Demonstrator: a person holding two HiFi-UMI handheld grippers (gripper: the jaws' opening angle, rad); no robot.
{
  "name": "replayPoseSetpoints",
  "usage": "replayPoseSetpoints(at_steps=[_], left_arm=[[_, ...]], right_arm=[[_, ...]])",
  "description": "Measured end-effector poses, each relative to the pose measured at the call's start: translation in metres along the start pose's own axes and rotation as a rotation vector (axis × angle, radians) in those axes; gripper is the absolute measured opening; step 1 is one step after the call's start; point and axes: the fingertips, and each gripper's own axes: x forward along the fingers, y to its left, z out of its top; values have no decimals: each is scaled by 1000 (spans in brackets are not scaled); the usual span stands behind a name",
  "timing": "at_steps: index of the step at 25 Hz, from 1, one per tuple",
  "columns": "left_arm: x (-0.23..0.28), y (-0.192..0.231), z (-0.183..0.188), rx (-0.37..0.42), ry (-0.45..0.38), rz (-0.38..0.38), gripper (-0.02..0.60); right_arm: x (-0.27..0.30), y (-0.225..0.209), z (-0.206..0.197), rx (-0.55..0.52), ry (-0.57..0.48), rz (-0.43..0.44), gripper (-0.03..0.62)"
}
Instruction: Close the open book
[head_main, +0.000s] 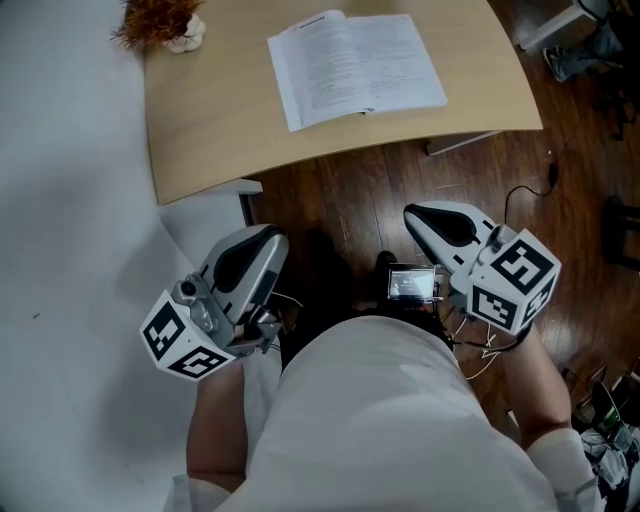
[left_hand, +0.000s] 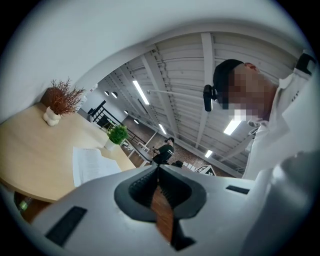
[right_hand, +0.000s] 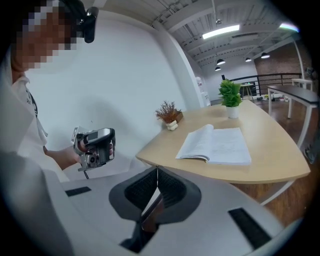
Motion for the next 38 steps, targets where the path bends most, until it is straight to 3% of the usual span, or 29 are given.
replayPoseSetpoints(at_steps=[11,19,25,32,34,38], left_arm=[[-26,34,11,-33,8,-22,-3],[-15,65,-4,-24,38,34,-2],[5,88,-21,-25,64,86,-2],[25,119,-36,-36,69,143,-2],[30,128,-40,-51,74,151,59],[38,146,-52,-76,87,157,61]], right_arm=[[37,23,20,-123,27,-58,3],[72,4,17,-427,131,-95,3],[108,-22,23,-635,150,-118,3],[146,-52,25,-743,177,-147,5],[157,-58,25,-772,188,-149,5],[181,-66,21,-851,225,-144,5]])
